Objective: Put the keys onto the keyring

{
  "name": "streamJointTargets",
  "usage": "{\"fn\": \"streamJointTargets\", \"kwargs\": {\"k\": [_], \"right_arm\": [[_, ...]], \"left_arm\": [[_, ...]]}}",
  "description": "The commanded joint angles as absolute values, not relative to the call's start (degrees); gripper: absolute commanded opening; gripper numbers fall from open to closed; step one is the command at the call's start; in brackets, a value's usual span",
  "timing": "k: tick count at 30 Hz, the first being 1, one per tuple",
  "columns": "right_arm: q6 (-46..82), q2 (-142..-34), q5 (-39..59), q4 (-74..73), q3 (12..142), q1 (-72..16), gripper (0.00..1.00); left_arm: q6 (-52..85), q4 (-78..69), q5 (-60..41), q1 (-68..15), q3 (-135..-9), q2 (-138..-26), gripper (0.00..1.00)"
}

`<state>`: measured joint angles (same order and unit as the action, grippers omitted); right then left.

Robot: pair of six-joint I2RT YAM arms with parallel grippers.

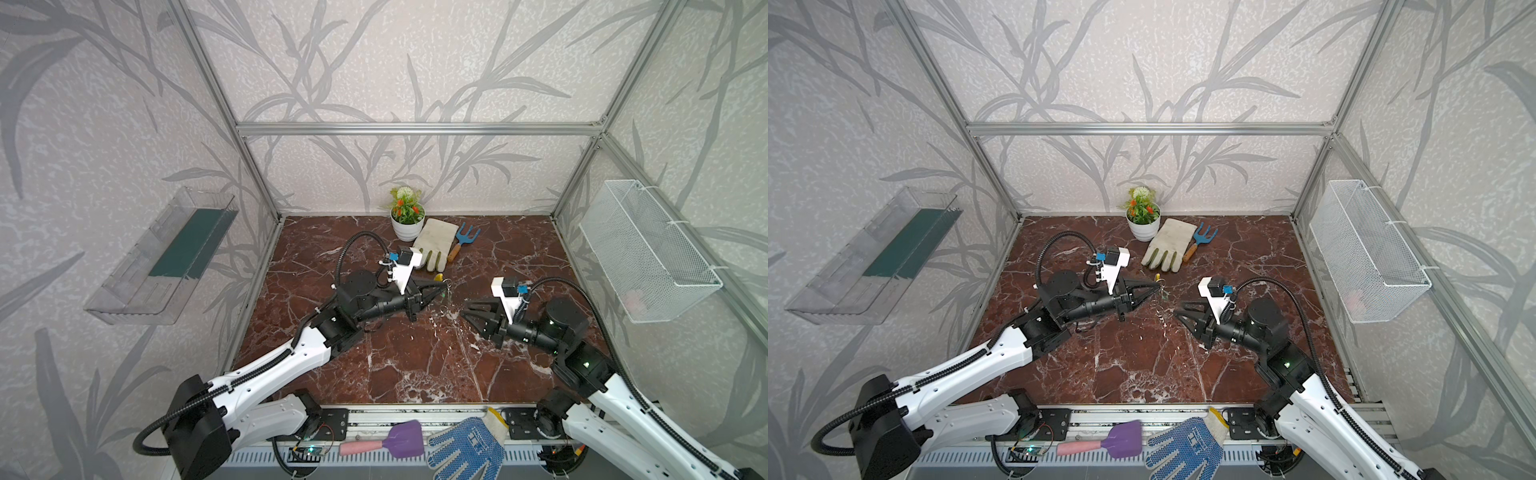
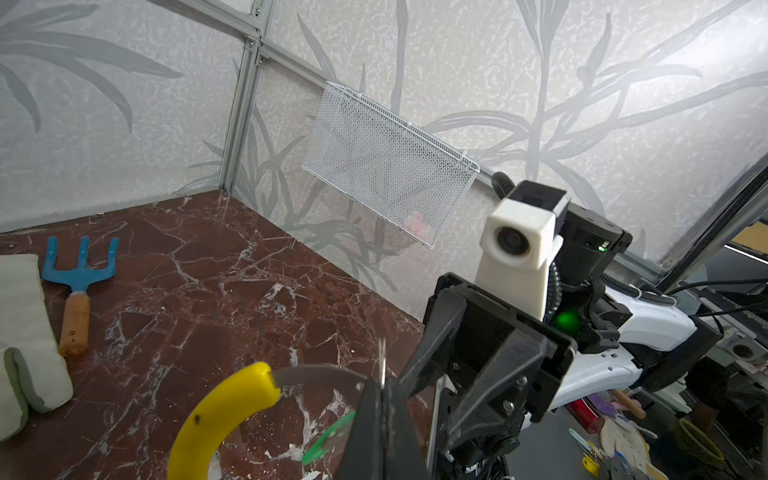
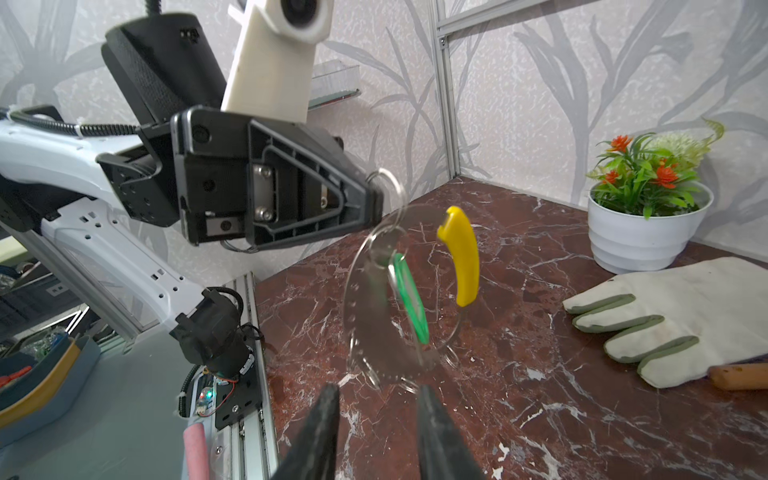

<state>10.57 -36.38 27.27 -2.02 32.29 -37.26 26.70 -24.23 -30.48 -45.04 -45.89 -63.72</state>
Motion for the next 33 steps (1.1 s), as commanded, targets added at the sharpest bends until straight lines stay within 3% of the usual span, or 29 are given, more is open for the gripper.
{"fn": "streamJointTargets", "kwargs": {"k": [1,11,16,24,33], "right_arm": [[4.97,-37.08,16.20,-1.39,33.16,-42.48,0.36],[1.11,-40.64,8.79,-4.22,35.34,-47.81,0.34],[1.12,-37.47,10.09,-3.60,33.96,-47.79,0.37],[2.45,-31.10,3.48,-4.66,31.72,-47.56,0.39],[1.59,-38.13,6.05,-4.00,35.71,-47.02,0.38]], "left_arm": [[27.92,-29.12,-30.12,-45.34,-45.34,-62.85,0.00],[27.95,-28.00,-31.11,-45.55,-45.79,-62.67,0.00],[27.47,-27.90,-30.19,-45.53,-45.58,-62.23,0.00],[26.88,-26.72,-29.59,-45.57,-45.83,-61.92,0.00],[27.49,-27.20,-31.88,-45.54,-46.32,-62.78,0.00]]}}
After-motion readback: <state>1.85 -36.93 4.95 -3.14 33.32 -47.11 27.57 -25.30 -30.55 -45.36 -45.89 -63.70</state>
